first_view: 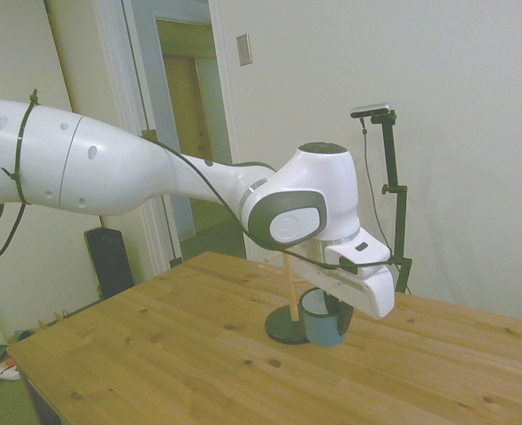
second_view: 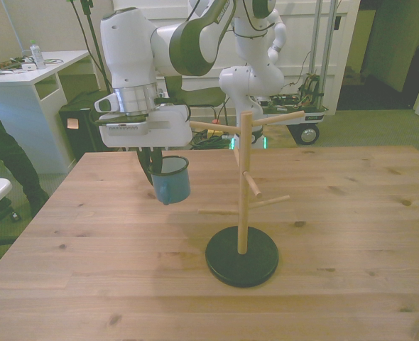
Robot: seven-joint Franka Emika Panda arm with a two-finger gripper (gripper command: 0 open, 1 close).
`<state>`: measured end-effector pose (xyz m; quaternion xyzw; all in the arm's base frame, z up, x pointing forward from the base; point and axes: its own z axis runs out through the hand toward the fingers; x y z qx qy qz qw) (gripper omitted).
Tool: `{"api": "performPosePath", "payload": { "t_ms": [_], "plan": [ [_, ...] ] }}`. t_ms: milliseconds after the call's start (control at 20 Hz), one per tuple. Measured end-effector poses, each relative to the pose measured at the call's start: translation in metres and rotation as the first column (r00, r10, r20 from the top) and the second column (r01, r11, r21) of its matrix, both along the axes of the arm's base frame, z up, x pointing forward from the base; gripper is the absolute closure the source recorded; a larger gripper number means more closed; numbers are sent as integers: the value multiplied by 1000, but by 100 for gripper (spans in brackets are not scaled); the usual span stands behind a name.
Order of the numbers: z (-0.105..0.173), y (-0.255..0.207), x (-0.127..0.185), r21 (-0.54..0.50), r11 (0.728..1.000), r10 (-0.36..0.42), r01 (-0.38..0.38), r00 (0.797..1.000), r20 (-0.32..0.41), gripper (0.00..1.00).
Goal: Hang the mug
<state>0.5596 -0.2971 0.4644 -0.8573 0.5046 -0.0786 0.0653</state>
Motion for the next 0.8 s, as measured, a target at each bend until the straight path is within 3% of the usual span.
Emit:
{"api": "performPosePath", "payload": {
  "t_ms": [350, 800],
  "plan": [
    [25, 8, 23, -20, 1000, 20, -20, 1000, 13, 100],
    [26, 35, 56, -45, 997, 55, -55, 998, -10, 100]
  ]
}}
